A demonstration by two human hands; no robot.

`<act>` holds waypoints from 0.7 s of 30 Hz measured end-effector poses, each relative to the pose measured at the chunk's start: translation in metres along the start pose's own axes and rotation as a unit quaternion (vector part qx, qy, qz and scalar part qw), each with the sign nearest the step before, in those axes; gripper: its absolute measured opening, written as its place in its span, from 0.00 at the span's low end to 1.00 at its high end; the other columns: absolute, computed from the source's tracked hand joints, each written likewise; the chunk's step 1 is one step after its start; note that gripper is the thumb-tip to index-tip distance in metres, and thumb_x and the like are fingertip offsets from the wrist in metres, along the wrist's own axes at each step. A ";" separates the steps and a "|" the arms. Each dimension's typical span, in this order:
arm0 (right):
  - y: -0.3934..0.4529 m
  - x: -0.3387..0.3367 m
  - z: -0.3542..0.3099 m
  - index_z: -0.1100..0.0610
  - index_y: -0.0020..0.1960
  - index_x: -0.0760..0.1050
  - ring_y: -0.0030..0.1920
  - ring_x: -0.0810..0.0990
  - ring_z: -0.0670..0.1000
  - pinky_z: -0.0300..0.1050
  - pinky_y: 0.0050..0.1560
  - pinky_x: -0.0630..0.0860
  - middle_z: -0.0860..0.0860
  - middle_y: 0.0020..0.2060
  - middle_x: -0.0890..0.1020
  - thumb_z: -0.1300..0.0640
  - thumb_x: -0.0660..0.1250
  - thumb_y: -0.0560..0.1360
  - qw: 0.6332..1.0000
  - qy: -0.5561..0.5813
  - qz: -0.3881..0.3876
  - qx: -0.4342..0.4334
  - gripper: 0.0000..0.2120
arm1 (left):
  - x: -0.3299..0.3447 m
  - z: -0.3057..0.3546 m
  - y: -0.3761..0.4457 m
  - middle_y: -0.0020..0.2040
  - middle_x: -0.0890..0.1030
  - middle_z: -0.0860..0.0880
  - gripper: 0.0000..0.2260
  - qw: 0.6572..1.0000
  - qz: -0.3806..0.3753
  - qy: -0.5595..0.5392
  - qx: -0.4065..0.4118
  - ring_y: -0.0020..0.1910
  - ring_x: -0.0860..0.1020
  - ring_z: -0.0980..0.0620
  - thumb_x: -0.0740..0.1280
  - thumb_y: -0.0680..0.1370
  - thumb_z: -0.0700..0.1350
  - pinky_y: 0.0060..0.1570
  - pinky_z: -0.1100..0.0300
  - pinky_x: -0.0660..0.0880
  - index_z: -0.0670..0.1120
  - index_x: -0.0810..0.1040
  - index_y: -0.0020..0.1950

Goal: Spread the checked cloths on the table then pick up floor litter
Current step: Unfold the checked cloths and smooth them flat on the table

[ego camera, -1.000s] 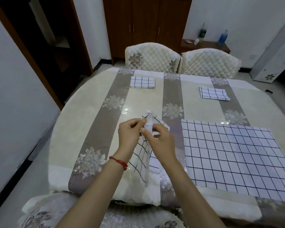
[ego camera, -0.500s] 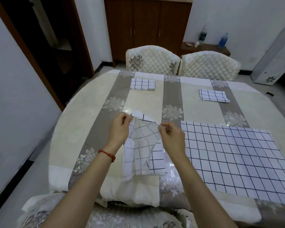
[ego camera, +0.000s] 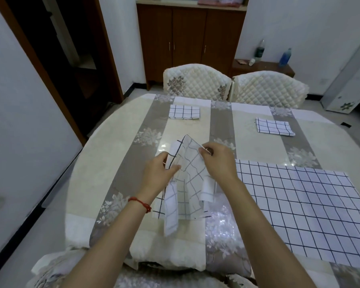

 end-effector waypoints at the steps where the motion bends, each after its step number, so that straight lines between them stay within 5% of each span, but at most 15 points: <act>1: 0.003 -0.001 -0.004 0.58 0.47 0.80 0.39 0.74 0.51 0.42 0.41 0.67 0.49 0.34 0.76 0.56 0.62 0.76 1.000 -0.019 0.001 -0.011 0.09 | 0.004 -0.006 -0.001 0.38 0.79 0.34 0.14 1.000 -0.001 0.006 -0.010 0.33 0.75 0.40 0.71 0.70 0.46 0.34 0.49 0.73 0.36 0.75 0.42; 6: 0.024 -0.018 -0.006 0.54 0.57 0.78 0.51 0.78 0.59 0.42 0.41 0.68 0.56 0.50 0.83 0.64 0.58 0.74 0.990 -0.140 0.020 -0.016 0.16 | -0.001 -0.036 0.003 0.34 0.80 0.44 0.04 0.997 0.022 -0.005 -0.072 0.37 0.76 0.46 0.67 0.72 0.37 0.33 0.60 0.66 0.43 0.81 0.39; 14: 0.070 -0.046 0.016 0.59 0.54 0.78 0.49 0.78 0.64 0.48 0.41 0.70 0.62 0.49 0.81 0.65 0.57 0.75 0.971 -0.228 0.075 0.000 0.13 | -0.061 -0.006 0.051 0.42 0.83 0.38 0.07 0.980 0.182 0.072 0.021 0.42 0.79 0.39 0.65 0.73 0.36 0.35 0.57 0.69 0.41 0.83 0.47; 18: 0.074 -0.074 -0.002 0.63 0.53 0.78 0.48 0.79 0.63 0.51 0.40 0.75 0.61 0.46 0.82 0.69 0.58 0.74 0.953 -0.195 0.216 -0.088 0.13 | -0.090 0.029 0.068 0.39 0.84 0.40 0.06 0.954 0.258 0.077 0.130 0.38 0.80 0.40 0.65 0.74 0.38 0.33 0.58 0.69 0.40 0.82 0.45; 21: 0.053 -0.093 -0.023 0.63 0.47 0.80 0.37 0.82 0.59 0.46 0.32 0.77 0.58 0.36 0.84 0.72 0.62 0.69 0.888 -0.183 0.361 -0.216 0.12 | -0.113 0.057 0.061 0.40 0.84 0.40 0.07 0.918 0.326 0.065 0.215 0.38 0.81 0.44 0.65 0.74 0.37 0.36 0.60 0.73 0.38 0.82 0.46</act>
Point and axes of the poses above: each hand's wrist, its own y-axis towards the middle knuckle, its own x-axis out of the palm, z = x × y, the point moved 8 cm from there along y, towards the middle knuckle
